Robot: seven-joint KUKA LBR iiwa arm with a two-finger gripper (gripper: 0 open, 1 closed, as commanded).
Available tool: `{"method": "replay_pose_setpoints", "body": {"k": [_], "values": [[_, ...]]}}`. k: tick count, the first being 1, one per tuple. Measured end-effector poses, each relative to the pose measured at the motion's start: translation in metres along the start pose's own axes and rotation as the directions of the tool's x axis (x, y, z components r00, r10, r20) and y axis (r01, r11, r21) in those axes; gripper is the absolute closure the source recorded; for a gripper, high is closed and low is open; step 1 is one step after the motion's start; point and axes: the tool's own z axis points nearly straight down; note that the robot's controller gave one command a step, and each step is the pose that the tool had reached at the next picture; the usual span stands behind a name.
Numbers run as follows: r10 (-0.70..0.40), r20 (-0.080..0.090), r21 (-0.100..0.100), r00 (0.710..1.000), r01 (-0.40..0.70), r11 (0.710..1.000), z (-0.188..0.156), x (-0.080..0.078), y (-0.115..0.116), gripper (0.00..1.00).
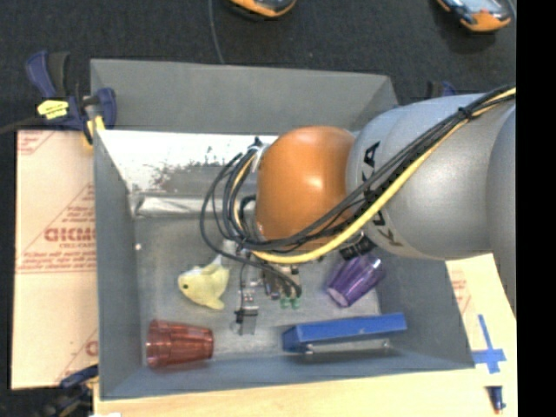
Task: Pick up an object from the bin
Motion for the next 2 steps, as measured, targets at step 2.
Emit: {"method": "replay_pose_setpoints", "body": {"k": [2], "values": [[-0.024,0.009,-0.002,1.0,0.024,1.0,0.09,-0.028,0.043,0.0]]}}
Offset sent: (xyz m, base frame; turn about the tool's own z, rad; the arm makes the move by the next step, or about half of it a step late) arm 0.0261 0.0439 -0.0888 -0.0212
